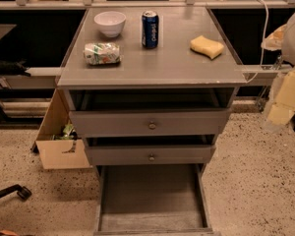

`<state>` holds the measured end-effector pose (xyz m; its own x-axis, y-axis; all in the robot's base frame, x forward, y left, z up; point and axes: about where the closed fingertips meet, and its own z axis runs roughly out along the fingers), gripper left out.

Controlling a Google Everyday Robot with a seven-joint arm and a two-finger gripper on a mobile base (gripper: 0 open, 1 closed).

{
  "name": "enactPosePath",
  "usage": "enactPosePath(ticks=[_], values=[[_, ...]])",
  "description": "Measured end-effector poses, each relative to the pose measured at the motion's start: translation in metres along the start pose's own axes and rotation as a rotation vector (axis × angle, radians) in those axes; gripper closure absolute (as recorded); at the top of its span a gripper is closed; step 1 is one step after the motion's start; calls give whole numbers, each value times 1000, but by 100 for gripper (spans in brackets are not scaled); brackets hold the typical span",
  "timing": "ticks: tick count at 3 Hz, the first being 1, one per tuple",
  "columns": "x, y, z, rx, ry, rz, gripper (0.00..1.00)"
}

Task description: Place sponge into bottom drawer

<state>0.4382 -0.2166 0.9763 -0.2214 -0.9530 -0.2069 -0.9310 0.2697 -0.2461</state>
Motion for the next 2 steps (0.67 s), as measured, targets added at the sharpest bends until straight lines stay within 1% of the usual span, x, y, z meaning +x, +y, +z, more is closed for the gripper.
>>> enactPosePath(ticks=[1,2], values=[[0,0,0,0,0,0,0],[-9,-25,13,9,-86,108,0]])
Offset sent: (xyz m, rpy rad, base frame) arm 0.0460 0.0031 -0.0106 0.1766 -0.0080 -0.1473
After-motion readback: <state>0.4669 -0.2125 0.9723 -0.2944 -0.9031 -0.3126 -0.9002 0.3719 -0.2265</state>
